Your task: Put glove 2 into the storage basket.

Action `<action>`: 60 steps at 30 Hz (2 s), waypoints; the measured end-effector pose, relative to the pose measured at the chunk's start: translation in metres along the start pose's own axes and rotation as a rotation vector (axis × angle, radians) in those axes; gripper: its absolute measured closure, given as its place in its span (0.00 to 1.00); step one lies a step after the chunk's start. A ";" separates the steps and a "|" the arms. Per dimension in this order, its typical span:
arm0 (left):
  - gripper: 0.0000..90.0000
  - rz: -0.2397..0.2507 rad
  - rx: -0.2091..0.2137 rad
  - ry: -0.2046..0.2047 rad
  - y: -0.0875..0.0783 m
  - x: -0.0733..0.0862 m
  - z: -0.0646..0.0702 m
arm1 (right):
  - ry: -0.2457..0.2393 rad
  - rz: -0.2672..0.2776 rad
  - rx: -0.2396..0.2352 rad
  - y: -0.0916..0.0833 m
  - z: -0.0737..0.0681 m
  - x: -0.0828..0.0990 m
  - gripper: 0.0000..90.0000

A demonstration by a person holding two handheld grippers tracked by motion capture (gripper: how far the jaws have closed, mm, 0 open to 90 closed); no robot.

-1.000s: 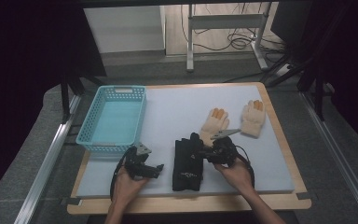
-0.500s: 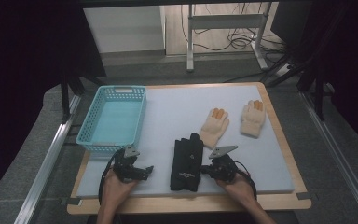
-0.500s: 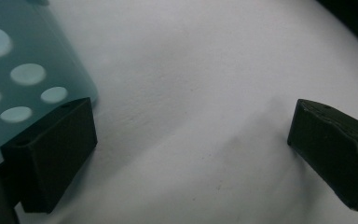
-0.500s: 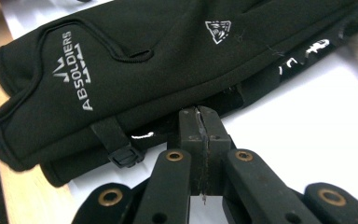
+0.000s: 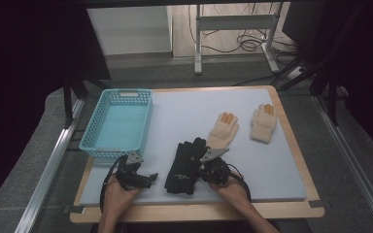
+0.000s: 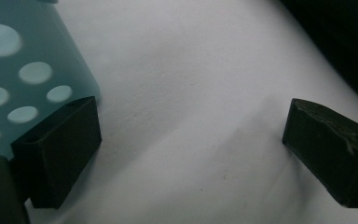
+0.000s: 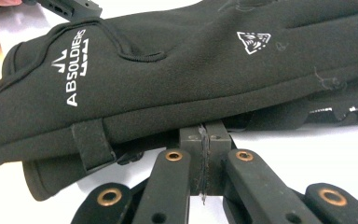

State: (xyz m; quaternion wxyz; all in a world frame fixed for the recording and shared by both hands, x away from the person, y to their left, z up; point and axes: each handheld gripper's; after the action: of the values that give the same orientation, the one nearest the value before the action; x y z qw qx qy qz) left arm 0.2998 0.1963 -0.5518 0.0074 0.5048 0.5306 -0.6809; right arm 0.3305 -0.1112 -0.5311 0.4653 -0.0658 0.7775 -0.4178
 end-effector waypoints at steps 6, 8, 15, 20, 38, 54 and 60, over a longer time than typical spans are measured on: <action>0.05 0.000 0.001 0.000 0.000 0.000 0.000 | -0.022 -0.006 0.002 -0.003 -0.003 0.001 0.94; 0.05 0.000 0.000 0.000 0.000 0.000 0.000 | -0.018 0.002 -0.004 -0.008 0.000 0.001 0.90; 0.05 0.001 0.002 0.000 0.000 0.000 0.000 | -0.010 0.043 0.068 -0.034 0.019 0.007 0.74; 0.04 0.001 0.005 0.003 0.001 0.000 0.000 | 0.044 0.078 0.157 -0.057 0.049 0.019 0.57; 0.05 0.008 0.023 -0.035 -0.002 -0.006 0.004 | 0.172 0.124 0.359 -0.089 0.113 0.055 0.26; 0.00 0.040 0.123 -0.005 0.009 -0.082 0.071 | 0.173 0.125 0.358 -0.089 0.113 0.056 0.26; 0.00 -0.028 0.014 0.001 0.033 -0.092 0.094 | 0.175 0.128 0.353 -0.089 0.113 0.056 0.26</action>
State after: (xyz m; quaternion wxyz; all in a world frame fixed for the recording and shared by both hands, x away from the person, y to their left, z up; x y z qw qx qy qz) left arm 0.2989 0.0644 -0.5185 -0.0062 0.4977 0.5329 -0.6843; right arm 0.3619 -0.2629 -0.5301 0.4261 0.1026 0.7324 -0.5211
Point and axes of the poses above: each handheld gripper's, and its own axes: y roughly forward along the jaws, x roughly out of its underside, z roughly to its right, and after that the axes turned 10 degrees about y, right-handed
